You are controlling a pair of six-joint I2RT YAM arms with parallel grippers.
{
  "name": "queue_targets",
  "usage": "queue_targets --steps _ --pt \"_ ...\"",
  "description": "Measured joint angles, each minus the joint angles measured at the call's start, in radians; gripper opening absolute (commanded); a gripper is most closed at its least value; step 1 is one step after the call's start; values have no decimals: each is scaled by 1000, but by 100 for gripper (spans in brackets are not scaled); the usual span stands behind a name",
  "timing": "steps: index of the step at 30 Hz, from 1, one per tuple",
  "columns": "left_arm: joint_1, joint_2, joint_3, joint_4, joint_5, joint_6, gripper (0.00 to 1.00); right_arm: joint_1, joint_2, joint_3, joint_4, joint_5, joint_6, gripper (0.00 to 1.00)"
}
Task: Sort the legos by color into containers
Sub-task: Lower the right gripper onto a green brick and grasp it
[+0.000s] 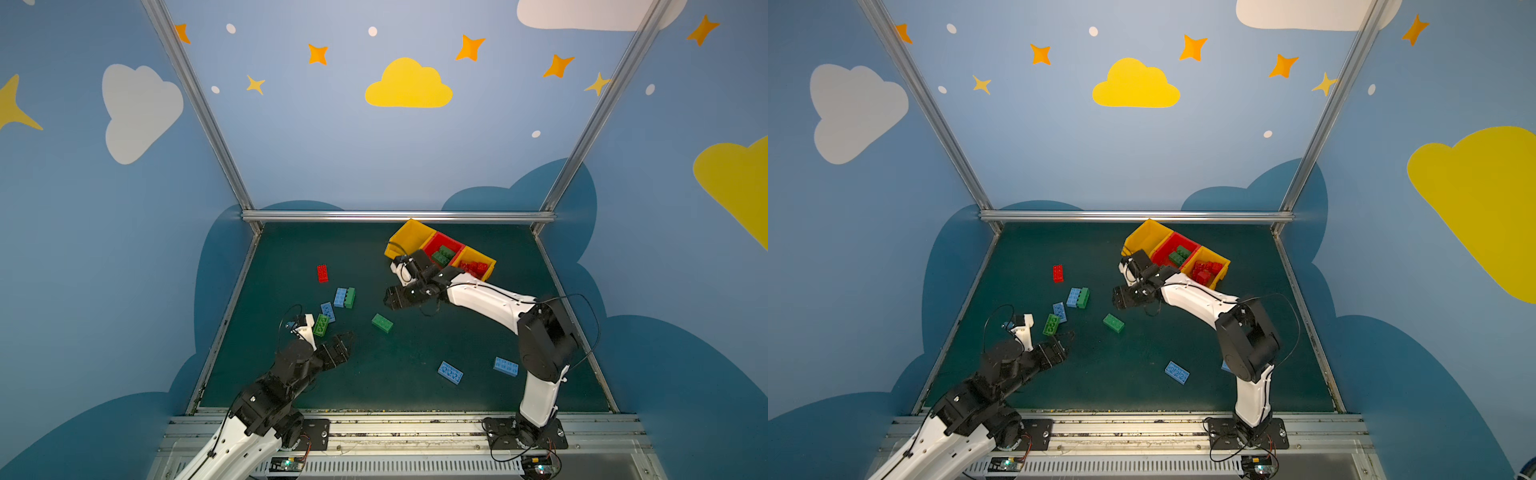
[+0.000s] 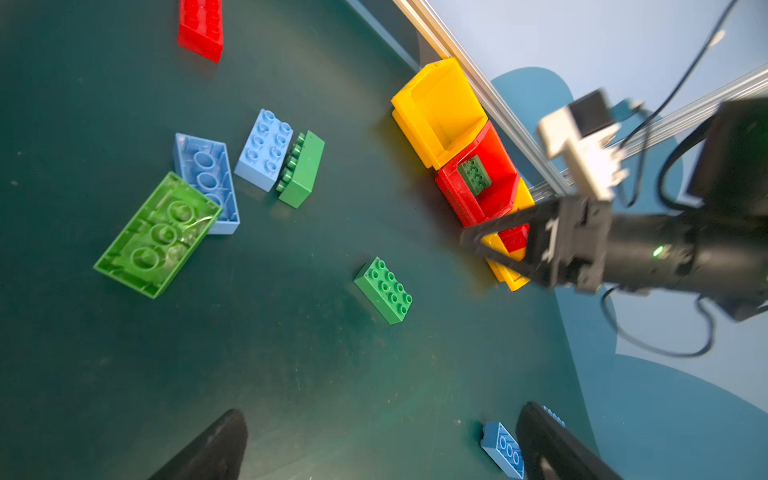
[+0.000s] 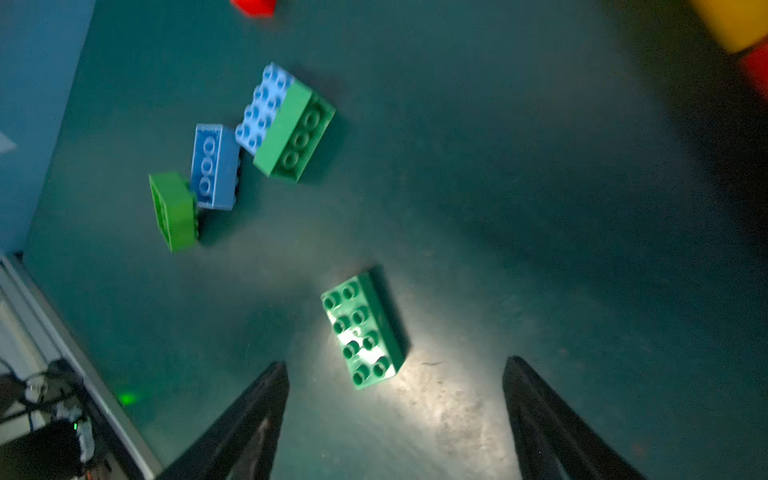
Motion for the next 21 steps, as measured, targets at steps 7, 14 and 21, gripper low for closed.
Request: queue_targets --steps 7,14,21 --pt "0 -71 -10 -77 1 -40 100 74 50 -7 40 -4 -22 76" --pt "0 -74 -17 -92 1 -58 100 113 156 47 28 63 -62 73" --pt "0 -70 -17 -92 0 -57 100 124 202 74 -8 104 -81 49"
